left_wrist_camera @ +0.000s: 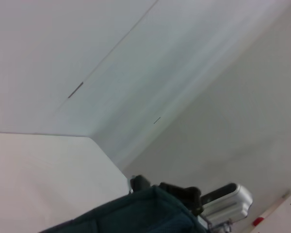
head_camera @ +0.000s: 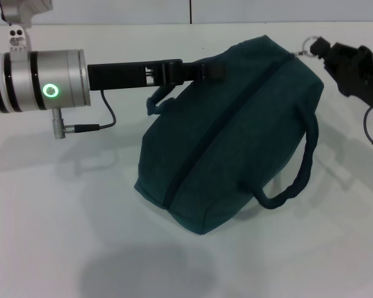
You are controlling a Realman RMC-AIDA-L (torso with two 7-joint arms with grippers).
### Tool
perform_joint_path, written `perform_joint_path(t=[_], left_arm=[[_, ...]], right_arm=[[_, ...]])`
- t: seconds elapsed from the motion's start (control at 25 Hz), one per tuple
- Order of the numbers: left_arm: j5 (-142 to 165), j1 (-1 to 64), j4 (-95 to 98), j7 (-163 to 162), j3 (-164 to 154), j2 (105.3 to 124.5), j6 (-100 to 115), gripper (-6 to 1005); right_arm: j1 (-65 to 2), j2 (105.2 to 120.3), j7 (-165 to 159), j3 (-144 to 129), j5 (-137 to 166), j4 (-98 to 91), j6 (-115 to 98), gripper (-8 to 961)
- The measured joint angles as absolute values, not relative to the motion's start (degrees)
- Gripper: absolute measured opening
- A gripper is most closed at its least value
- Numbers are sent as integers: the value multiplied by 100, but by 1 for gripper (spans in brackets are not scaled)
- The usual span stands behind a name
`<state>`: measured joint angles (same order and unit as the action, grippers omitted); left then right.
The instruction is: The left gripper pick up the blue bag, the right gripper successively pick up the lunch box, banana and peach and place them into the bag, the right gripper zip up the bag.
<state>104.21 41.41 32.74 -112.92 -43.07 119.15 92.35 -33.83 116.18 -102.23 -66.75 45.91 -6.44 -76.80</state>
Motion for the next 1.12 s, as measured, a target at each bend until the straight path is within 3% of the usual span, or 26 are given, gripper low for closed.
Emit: perform_joint_path(t=[0.72,1.12], left_arm=[[10256,4128,3180,-11192,-4275,11932,8803,48],[9843,4207,2818,-11178,-4266,11952,8022,62]], right_arm=[[-3361,11607,-10199,-6769,4507,-697,-7752,78],[-3020,11555,-10151,-6696,4361,-1035,-7580,490]])
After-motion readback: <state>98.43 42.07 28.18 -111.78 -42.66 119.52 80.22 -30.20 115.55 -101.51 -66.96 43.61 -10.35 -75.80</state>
